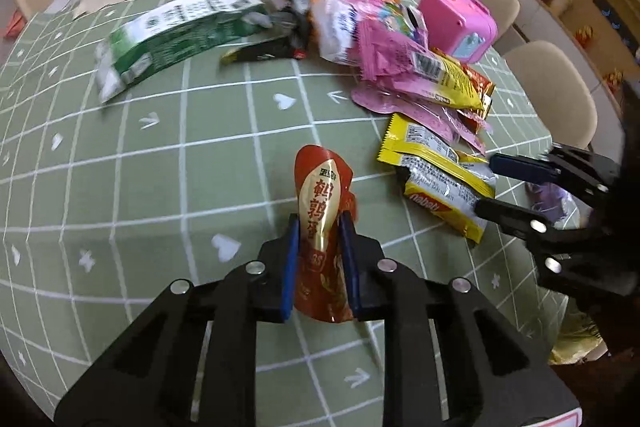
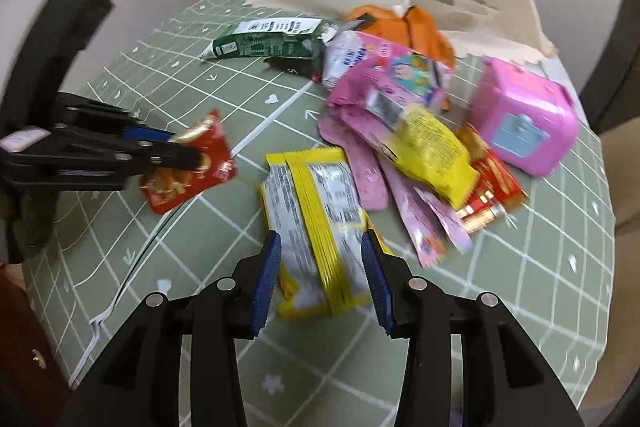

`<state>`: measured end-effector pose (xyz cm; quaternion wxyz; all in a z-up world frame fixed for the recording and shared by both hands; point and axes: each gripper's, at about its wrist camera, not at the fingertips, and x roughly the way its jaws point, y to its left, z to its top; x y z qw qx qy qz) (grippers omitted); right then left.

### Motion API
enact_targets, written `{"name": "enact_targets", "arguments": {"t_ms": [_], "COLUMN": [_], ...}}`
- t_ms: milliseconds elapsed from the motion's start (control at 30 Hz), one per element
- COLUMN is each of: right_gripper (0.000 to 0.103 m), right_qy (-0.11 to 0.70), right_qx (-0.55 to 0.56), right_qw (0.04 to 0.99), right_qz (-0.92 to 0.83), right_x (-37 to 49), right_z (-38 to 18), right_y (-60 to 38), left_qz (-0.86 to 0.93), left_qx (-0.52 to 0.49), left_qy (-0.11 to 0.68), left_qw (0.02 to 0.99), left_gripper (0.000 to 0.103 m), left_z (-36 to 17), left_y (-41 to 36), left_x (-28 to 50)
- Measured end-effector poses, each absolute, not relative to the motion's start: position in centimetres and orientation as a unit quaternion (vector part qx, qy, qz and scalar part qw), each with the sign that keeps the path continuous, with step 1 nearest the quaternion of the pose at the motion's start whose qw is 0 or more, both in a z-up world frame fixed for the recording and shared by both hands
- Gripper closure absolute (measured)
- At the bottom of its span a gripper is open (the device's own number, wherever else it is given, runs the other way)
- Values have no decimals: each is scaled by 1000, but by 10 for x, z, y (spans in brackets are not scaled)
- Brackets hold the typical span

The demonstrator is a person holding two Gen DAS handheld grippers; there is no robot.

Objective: Collect trash
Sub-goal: 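Grasp a red snack bag with left tool while right tool grasps a yellow wrapper, then carry both held snack packets toward the yellow trash bag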

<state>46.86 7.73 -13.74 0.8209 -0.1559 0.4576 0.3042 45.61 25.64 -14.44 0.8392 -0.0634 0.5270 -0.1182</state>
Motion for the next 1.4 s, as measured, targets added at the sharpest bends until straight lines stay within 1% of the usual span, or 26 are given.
{"name": "enact_targets", "arguments": {"t_ms": [100, 200, 233, 300, 333, 433, 533, 667, 933, 1167, 1400], "right_gripper": [63, 63, 66, 80, 85, 89, 89, 89, 89, 89, 89], "right_qy": [468, 488, 493, 500, 500, 487, 468, 430, 364, 327, 293], "right_qx": [-165, -142, -137, -139, -136, -112, -83, -76, -67, -57, -36], "right_qw": [814, 805, 804, 805, 807, 823, 843, 868, 909, 927, 945], "right_qz": [300, 306, 303, 286, 284, 270, 253, 235, 193, 175, 141], "right_x": [482, 491, 492, 490, 489, 475, 453, 422, 346, 286, 241], "right_z": [-151, -158, -158, -153, -150, -130, -106, -75, -11, 21, 43], "right_y": [89, 89, 89, 88, 87, 76, 59, 40, -16, -67, -122], "left_qz": [-113, -111, -110, -108, -107, -108, -108, -109, -122, -141, -169], "left_qx": [-71, -84, -92, -103, -106, -103, -96, -97, -111, -120, -94], "left_qy": [521, 516, 514, 511, 507, 493, 476, 457, 393, 349, 310], "left_qw": [843, 845, 845, 847, 849, 857, 867, 878, 905, 919, 931], "left_gripper": [84, 84, 84, 85, 85, 85, 85, 85, 85, 85, 85], "left_z": [-139, -134, -133, -129, -126, -114, -98, -79, -24, 14, 44], "left_y": [264, 271, 275, 279, 280, 277, 272, 261, 208, 153, 90], "left_x": [448, 445, 444, 444, 443, 441, 432, 415, 363, 314, 265]}}
